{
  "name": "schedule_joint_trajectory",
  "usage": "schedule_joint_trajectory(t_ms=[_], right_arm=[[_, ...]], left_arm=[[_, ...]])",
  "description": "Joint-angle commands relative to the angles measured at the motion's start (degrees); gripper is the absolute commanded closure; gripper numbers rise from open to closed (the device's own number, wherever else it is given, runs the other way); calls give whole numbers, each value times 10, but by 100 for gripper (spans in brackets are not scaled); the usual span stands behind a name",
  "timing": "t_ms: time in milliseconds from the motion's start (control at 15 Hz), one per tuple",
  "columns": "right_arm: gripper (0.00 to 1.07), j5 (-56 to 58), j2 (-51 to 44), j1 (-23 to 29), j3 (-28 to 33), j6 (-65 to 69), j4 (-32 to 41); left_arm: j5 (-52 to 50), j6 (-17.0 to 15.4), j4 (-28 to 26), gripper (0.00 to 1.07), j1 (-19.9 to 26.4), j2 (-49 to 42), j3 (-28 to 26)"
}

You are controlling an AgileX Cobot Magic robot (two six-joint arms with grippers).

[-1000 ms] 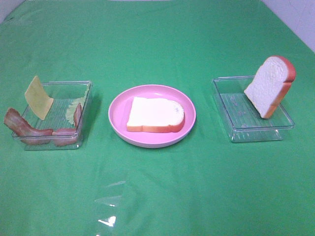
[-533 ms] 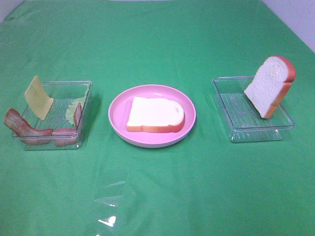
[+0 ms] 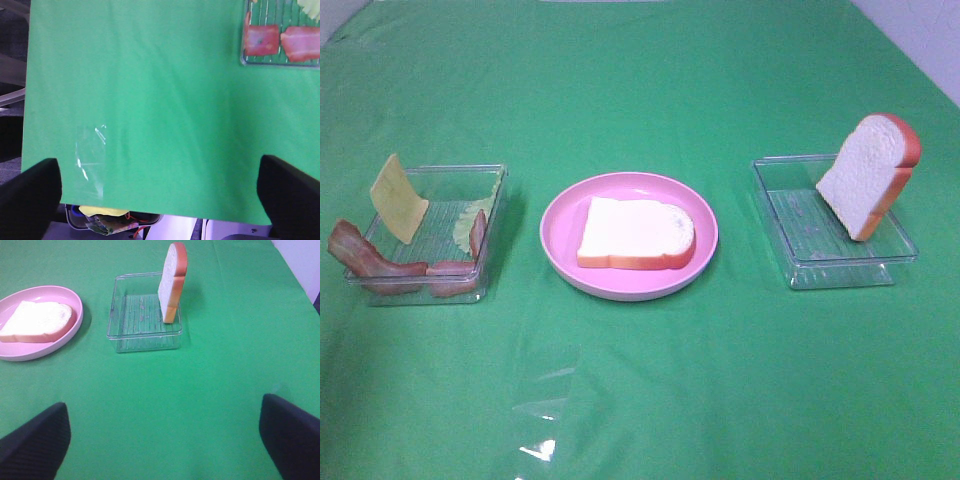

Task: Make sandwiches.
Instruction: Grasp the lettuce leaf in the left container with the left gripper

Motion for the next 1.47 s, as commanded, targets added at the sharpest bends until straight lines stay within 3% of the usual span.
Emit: schedule_joint_trajectory(t_ms=[67,200,467,600,1000,1467], right_arm=[[9,-3,-14,0,2,3,2],[9,-3,-14,0,2,3,2],[9,-3,-14,0,2,4,2],[9,-3,-14,0,2,4,2],[9,-3,-14,0,2,3,2],[9,-3,-14,0,2,3,2]], left_arm=[[42,-3,-14,5,-1,97,-77],[42,-29,-11,5,-46,184,-140],[42,-102,-13,5,-194,362,-264],[42,-128,-14,5,-233,433,-322],[42,-147,-25,5,-272,563,-458],[41,-145,-31,5,-272,658,-513]])
